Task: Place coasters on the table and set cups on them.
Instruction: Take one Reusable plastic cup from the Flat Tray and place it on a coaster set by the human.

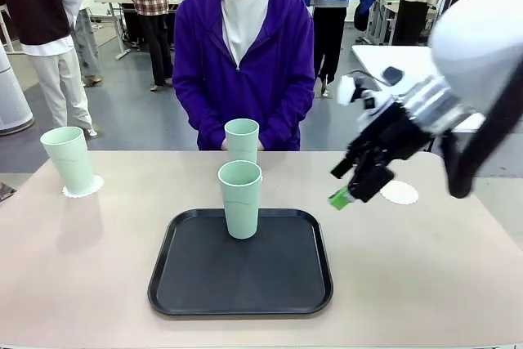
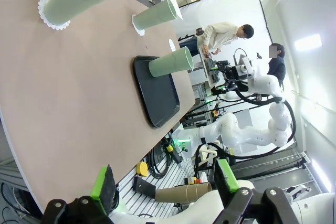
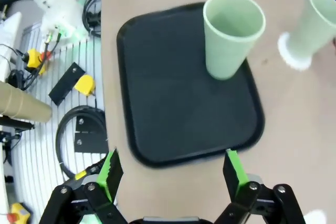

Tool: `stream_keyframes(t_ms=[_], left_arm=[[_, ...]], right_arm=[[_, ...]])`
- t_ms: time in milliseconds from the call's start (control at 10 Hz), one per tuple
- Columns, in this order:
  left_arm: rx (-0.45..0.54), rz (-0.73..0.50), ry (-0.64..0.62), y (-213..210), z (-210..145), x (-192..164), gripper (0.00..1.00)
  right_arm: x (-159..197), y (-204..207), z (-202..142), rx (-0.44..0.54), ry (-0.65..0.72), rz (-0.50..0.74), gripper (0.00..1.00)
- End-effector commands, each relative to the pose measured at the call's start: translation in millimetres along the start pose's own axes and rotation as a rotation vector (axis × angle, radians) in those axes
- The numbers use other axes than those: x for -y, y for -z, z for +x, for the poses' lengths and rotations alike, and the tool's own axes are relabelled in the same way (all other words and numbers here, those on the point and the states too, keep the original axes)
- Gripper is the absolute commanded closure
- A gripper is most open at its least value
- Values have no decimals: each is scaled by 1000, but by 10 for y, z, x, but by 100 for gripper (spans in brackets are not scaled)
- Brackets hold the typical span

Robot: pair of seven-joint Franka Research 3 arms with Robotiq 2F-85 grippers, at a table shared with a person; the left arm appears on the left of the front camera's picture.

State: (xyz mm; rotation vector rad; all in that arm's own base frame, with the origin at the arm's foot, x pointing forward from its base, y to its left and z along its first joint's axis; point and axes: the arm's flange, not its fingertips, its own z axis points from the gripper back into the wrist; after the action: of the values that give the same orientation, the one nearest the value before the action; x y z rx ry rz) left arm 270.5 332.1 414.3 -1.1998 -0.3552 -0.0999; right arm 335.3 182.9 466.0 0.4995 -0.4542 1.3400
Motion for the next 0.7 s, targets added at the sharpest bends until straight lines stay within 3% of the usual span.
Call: stream_keyframes(t_ms=[0,400,600], left_arm=[[4,-3,1,-20,-11,14,0],[4,-3,1,-20,-11,14,0],[4,-3,1,-20,-11,14,0]], right_arm=[[375,278,111,96,-103,21,0],[594,437,33,426,-203,126,0],[627,485,-6,457,-201,115,0]])
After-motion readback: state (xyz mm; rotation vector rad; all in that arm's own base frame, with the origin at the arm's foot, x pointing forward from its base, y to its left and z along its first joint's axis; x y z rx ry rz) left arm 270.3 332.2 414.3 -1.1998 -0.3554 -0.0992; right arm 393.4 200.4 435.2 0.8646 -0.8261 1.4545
